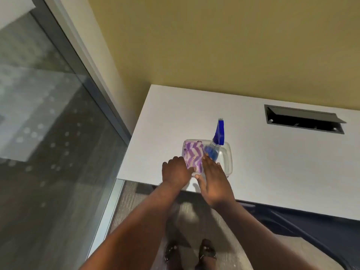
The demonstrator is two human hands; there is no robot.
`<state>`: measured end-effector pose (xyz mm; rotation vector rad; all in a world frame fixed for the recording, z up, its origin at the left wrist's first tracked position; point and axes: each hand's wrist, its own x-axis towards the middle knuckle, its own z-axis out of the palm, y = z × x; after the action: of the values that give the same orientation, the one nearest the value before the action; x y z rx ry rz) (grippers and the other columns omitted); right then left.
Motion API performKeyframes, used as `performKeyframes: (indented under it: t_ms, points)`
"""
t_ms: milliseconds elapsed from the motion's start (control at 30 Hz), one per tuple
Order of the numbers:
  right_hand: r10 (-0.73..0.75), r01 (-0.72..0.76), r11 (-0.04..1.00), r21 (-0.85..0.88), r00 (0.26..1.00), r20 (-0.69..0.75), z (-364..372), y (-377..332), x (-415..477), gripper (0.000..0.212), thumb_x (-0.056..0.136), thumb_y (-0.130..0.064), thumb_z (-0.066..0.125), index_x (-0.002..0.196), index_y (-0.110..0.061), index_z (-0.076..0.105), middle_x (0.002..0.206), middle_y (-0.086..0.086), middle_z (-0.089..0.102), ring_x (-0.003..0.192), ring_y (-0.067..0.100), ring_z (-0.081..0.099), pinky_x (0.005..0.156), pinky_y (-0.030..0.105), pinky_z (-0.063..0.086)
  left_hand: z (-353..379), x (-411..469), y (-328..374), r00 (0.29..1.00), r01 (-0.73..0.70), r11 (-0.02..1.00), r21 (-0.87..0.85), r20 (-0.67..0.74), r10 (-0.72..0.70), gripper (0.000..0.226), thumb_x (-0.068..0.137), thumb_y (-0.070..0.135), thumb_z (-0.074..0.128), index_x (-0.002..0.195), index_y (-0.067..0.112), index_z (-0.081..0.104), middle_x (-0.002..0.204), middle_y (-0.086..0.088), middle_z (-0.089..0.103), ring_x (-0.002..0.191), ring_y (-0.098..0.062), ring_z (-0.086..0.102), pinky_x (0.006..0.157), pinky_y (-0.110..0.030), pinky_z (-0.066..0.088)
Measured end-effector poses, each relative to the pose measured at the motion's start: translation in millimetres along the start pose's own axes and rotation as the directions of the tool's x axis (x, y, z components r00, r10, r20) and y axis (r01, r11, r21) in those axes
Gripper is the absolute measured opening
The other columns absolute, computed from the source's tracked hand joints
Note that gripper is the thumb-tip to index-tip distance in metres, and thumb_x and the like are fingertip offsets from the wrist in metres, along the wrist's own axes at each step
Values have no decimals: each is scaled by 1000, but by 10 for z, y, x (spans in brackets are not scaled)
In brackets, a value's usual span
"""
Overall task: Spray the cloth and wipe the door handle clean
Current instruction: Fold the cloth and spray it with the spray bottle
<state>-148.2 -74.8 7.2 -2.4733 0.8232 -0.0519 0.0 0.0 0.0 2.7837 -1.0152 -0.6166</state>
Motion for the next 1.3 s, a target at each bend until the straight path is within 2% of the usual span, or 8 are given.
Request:
performKeyframes:
  t_ms: [267,500,733,933,1033,1133,1233,1300]
  points:
    - [-90,90,995,-31,996,-25,22,137,65,75,102,-52,50,164,-15,30,170,-1,31,158,17,25,126,31,14,20,34,15,999,36,991,-129,-14,-38,30,104,34,55,116,8,64,115,-13,64,101,-29,68,87,-38,55]
    - [-54,54,999,-1,998,-16,-36,67,171,77,102,-64,42,166,-27,20,172,-7,26,159,14,23,123,29,11,-265,-84,127,989,71,771,-633,-54,-135,29,107,26,51,129,8,53,119,-11,69,104,-30,69,70,-26,47]
    - [-59,61,996,65,998,-34,-233,-268,225,91,92,-80,43,164,-36,9,170,-8,31,151,20,42,113,36,42,-858,-152,179,960,-50,602,-797,-204,-190,16,103,17,57,89,18,48,81,2,55,71,-12,54,53,-9,42]
    - [-10,75,940,334,981,-193,-703,-732,289,58,101,-43,63,153,-35,40,138,-9,66,115,15,67,97,25,55,-1471,-238,266,931,-184,444,-877,-300,-208,18,92,15,60,76,16,51,74,-6,56,73,-26,56,75,-56,58]
    - [45,74,884,461,969,-241,-971,-906,391,44,106,-24,58,149,-27,51,132,-11,69,119,23,68,89,13,46,-1710,-365,279,905,-296,320,-900,-371,-209,22,83,41,68,84,21,60,83,-3,66,84,-35,69,81,-49,58]
    - [126,54,822,567,954,-274,-1207,-1056,480,38,106,-19,57,144,-17,57,135,6,69,121,28,66,92,22,46,-1798,-444,193,879,-308,355,-883,-407,-249,60,74,69,70,118,29,60,122,7,66,108,-11,64,89,-25,51]
    - [141,75,741,667,954,-264,-1397,-1138,542,31,105,-18,58,135,-13,64,128,8,72,117,27,67,85,20,50,-1826,-485,68,970,-104,230,-968,-150,-192,92,75,58,79,152,21,46,147,1,59,130,-20,62,109,-40,52]
    - [122,100,707,700,958,-260,-1487,-1156,578,26,106,-20,57,129,-12,67,122,7,74,112,26,69,89,30,53,-1831,-498,-16,999,6,103,-995,1,-47,68,79,42,84,137,13,63,129,-9,75,119,-34,72,102,-46,59]
